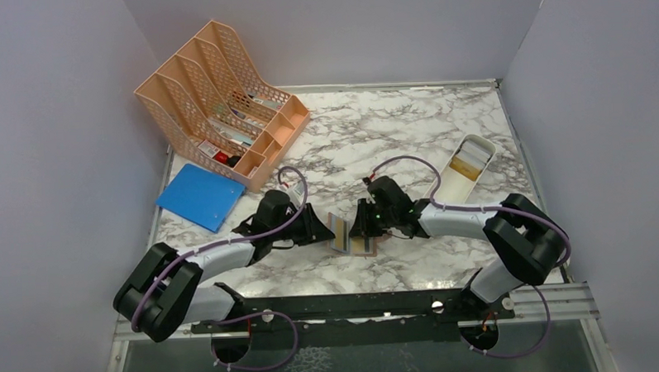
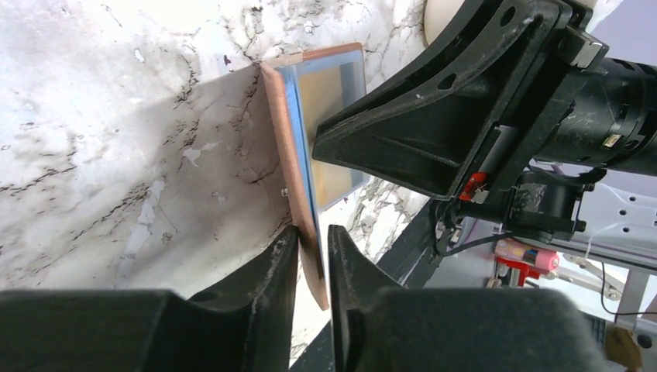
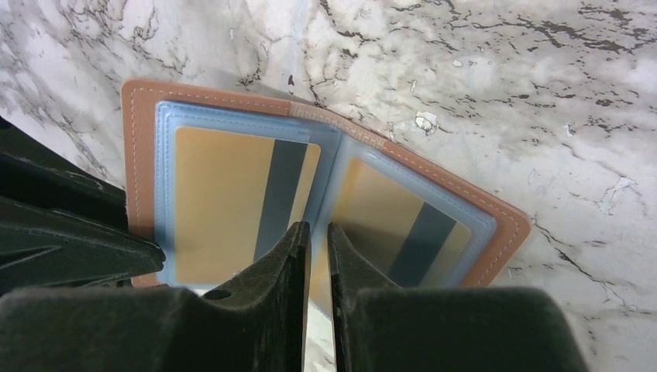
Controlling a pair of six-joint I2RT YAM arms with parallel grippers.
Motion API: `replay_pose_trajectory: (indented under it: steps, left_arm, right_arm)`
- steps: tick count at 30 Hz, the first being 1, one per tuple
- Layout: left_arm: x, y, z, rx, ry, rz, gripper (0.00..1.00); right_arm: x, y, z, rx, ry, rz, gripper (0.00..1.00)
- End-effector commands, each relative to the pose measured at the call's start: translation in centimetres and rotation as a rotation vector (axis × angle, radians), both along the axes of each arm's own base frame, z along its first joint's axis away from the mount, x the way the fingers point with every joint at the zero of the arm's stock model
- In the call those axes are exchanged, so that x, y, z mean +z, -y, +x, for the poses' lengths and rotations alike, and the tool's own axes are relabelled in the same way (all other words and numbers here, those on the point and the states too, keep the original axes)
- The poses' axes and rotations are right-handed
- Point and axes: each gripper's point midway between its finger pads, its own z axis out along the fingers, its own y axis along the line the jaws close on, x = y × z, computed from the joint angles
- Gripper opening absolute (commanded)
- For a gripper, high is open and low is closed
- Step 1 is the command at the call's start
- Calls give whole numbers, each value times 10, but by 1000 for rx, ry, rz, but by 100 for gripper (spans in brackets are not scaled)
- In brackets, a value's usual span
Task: Put the credit cards into the card holder
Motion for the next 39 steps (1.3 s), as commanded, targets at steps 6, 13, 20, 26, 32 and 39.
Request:
replay_pose_trajectory:
  steps: [6,13,20,26,32,39]
  left_arm:
    - [17,19,6,-61,62,-48,9]
    - [20,25,3,-83,73,-68,0]
    - [19,29,0,-99,66,-82,0]
    - [13,30,-1,-100,54,-73,0]
    - [4,28,-2,-99,43,-57,0]
    - [-7,26,-3,-96,30,-29,0]
  right_arm:
    - [-18,9,-8,-5,-18,-32,19]
    - [-22,10,-12,-6,-29,-25,18]
    - [-22,10,-14,-8,-32,-12,18]
    - [-22,9,-15,-10,-33,-3,18]
    - [-22,9,-16,-11,-38,2,19]
    - [-16,9,-14,-16,-28,9,19]
